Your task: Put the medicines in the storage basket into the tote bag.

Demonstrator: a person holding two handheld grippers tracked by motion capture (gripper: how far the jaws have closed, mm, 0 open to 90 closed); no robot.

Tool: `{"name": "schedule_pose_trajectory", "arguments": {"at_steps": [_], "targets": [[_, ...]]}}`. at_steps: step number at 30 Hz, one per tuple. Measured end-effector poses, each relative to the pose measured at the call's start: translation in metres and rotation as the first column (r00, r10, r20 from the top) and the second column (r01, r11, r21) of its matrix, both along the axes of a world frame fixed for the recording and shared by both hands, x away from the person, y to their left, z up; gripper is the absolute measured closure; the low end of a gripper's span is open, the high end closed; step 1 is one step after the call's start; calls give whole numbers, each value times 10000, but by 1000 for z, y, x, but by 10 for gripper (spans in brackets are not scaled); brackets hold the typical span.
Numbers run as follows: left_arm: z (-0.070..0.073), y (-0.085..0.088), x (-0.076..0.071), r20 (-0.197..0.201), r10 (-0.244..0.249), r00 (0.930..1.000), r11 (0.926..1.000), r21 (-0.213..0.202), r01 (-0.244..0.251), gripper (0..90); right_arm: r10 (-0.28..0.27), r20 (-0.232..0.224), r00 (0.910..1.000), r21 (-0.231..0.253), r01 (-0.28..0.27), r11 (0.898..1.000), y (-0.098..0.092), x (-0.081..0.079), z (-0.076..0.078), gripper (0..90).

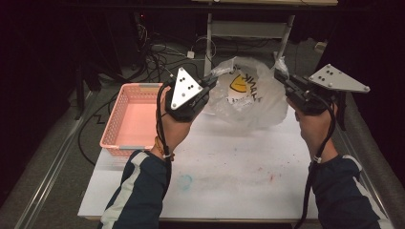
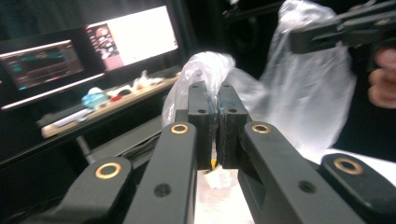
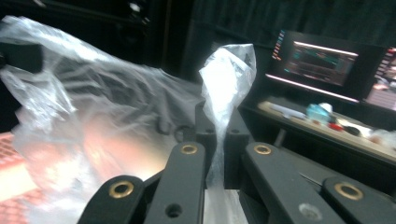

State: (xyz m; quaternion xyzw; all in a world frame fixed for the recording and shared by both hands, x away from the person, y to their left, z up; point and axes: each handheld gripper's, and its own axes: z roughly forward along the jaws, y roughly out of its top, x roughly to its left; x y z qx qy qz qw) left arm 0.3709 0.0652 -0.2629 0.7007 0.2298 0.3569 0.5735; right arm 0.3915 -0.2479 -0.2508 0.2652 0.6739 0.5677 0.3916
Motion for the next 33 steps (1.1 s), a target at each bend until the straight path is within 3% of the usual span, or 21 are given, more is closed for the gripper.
{"name": "schedule_pose_trajectory", "arguments": {"at_steps": [5, 8, 11, 17, 22, 25, 26, 28, 30, 33], "targets": [[-10, -2, 18, -166, 307, 9994, 9995, -24, -307, 786, -427, -282, 9987, -41, 426, 9991, -4, 18, -12, 900], [-8, -2, 27, -38, 720, 9974, 9974, -9, -720, 657, -783, -95, 9969, -408, 778, 9961, -3, 27, -11, 900], [-3, 2, 35, 29, 1040, 9946, 9941, -309, -1039, 580, -1033, -200, 9945, -491, 1022, 9936, -6, 39, -8, 900], [-1, 12, 55, -253, 1746, 9843, 9841, -276, -1753, 509, -1887, -550, 9805, -849, 1837, 9793, -18, 72, 0, 900], [-6, 19, 65, -525, 1953, 9793, 9786, -554, -1981, 477, -2485, -968, 9638, -822, 2411, 9670, -29, 94, 2, 900], [-2, 18, 66, -188, 2232, 9746, 9743, -263, -2237, 521, -2626, -1002, 9597, -690, 2566, 9640, -34, 99, 8, 900], [1, 20, 66, 52, 2205, 9754, 9750, -298, -2203, 647, -2629, -951, 9601, -679, 2572, 9640, -35, 99, 10, 900], [6, 21, 65, -5, 2219, 9751, 9746, -323, -2218, 672, -2670, -867, 9598, -757, 2608, 9624, -35, 99, 16, 900], [11, 23, 62, 205, 2333, 9722, 9714, -501, -2320, 789, -2650, -800, 9609, -721, 2596, 9630, -35, 98, 21, 900], [16, 23, 59, 329, 2249, 9738, 9732, -560, -2229, 808, -2583, -668, 9637, -647, 2542, 9650, -33, 94, 26, 900]]}}
